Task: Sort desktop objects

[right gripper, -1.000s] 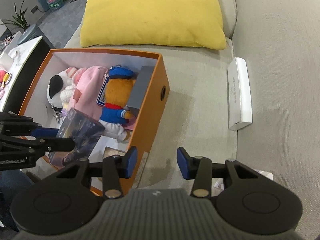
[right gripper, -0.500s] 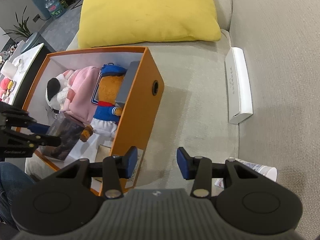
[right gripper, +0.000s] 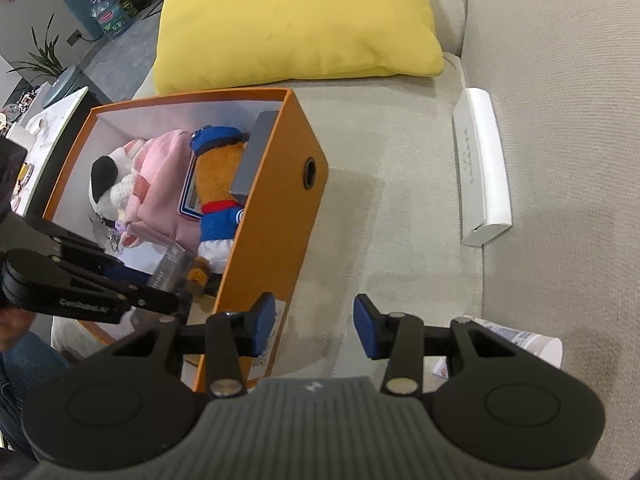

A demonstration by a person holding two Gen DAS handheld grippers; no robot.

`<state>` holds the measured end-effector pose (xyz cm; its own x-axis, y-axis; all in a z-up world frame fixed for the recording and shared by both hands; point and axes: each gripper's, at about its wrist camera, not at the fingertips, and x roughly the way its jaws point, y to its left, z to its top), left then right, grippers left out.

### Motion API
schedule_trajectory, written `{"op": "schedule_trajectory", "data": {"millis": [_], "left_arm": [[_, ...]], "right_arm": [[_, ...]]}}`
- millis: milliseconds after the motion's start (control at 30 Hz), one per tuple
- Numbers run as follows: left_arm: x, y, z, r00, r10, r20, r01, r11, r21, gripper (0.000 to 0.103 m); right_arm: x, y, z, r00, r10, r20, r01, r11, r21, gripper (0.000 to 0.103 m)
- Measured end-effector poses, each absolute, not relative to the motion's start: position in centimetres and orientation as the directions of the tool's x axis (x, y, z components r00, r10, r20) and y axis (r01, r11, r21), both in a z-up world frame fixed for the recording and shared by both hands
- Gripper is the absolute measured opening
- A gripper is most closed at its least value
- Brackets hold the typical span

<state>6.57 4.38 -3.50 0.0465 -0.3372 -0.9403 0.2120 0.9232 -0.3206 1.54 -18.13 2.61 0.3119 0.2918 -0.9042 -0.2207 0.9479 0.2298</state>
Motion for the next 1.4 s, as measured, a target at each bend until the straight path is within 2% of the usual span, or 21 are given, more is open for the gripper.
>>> {"op": "schedule_trajectory", "data": {"millis": [233,333,400,467,533,633,700,767,1067,1400], "left_arm": [[5.0,6.1,-5.1,0.102,-0.434,-0.895,0.026,0.901,-0.434,0.026],[4.6,6.9,-5.3,0.118,-0.477,-0.871,-0.019,0.876,-0.482,0.034],[4.2,7.2,-4.9,0.135,-0.493,-0.86,-0.022,0.866,-0.5,0.045],[3.7,7.6,-4.4,0.157,-0.527,-0.835,-0.021,0.844,-0.537,0.048],[3.2,7.9,-3.9,0.179,-0.542,-0.821,-0.013,0.833,-0.553,0.048],[2.8,8.2,-4.0,0.191,-0.539,-0.821,-0.013,0.835,-0.551,0.04],[2.5,8.5,-4.2,0.201,-0.533,-0.822,-0.014,0.837,-0.547,0.029],[3.0,8.8,-4.6,0.207,-0.523,-0.827,-0.019,0.843,-0.538,0.026],[2.3,10.0,-5.1,0.229,-0.597,-0.769,-0.009,0.788,-0.615,0.025],[2.0,9.1,-1.8,0.302,-0.504,-0.809,0.09,0.86,-0.502,0.025]], "right_arm": [[1.9,-17.7,2.0,0.302,0.294,-0.907,-0.229,0.946,0.231,0.046],[1.9,-17.8,1.9,0.301,0.287,-0.909,-0.232,0.947,0.222,0.046],[1.8,-18.0,2.0,0.308,0.274,-0.911,-0.234,0.95,0.207,0.046],[1.7,-18.3,2.0,0.314,0.261,-0.913,-0.229,0.954,0.194,0.046],[1.7,-18.7,2.0,0.314,0.253,-0.915,-0.219,0.957,0.189,0.046],[1.6,-19.2,1.8,0.311,0.239,-0.92,-0.207,0.962,0.18,0.046],[1.4,-19.4,1.8,0.31,0.235,-0.921,-0.203,0.963,0.177,0.046],[1.3,-19.4,1.9,0.311,0.233,-0.921,-0.2,0.964,0.177,0.046],[0.5,-19.5,2.7,0.318,0.222,-0.922,-0.213,0.964,0.159,0.046],[-0.4,-22.8,2.9,0.291,0.092,-0.952,-0.177,0.983,0.041,0.046]]}}
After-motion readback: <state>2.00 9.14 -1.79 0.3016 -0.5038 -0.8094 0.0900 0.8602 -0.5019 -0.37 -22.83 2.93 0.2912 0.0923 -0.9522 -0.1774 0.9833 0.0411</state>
